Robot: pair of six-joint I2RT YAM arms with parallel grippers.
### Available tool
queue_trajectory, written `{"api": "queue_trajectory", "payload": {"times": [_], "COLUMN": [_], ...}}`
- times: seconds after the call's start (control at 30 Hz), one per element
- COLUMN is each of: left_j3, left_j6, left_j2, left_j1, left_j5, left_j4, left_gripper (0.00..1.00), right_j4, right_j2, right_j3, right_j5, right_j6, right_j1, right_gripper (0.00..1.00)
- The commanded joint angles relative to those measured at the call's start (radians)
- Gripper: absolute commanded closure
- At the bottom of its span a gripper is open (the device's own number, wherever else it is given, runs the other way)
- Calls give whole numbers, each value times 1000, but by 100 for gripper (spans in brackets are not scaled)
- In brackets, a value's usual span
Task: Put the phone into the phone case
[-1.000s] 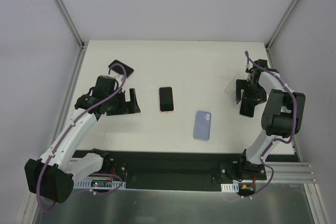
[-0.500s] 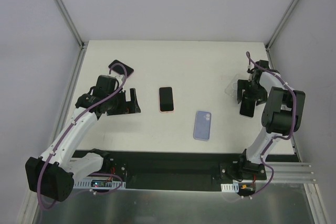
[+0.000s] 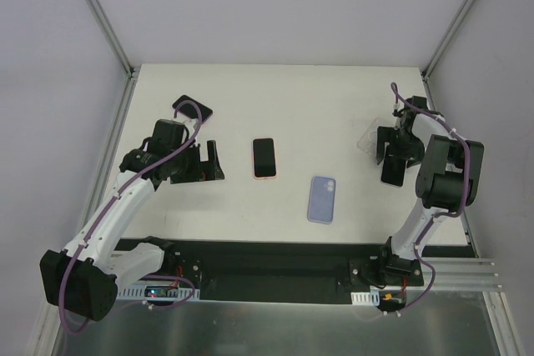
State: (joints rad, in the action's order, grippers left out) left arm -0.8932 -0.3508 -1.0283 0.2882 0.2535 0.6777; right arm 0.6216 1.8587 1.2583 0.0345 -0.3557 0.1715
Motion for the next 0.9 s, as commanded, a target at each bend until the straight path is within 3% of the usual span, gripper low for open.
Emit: {"api": "queue_trajectory", "payload": {"times": [0.0,0.5,0.73,0.87], "left_j3": [-30,-29,-30,-32], "left_j6": [19,22,22,24], "left_j2": [27,24,31,30], "left_j1": [5,5,5,5], "left_j5": [7,23,21,24], "left_j4": [-6,-9,-9,-10], "left_gripper": [1,1,1,1], "right_j4": [-28,3,33,70], "right_j2": [-1,51,50,7], "right_j3": [18,39,50,50], "right_j5": [-24,-16,-13,-4], "right_j6": [-5,-15,-12,9], "right_j1": [8,8,10,8], "right_gripper": [3,12,32,37]}}
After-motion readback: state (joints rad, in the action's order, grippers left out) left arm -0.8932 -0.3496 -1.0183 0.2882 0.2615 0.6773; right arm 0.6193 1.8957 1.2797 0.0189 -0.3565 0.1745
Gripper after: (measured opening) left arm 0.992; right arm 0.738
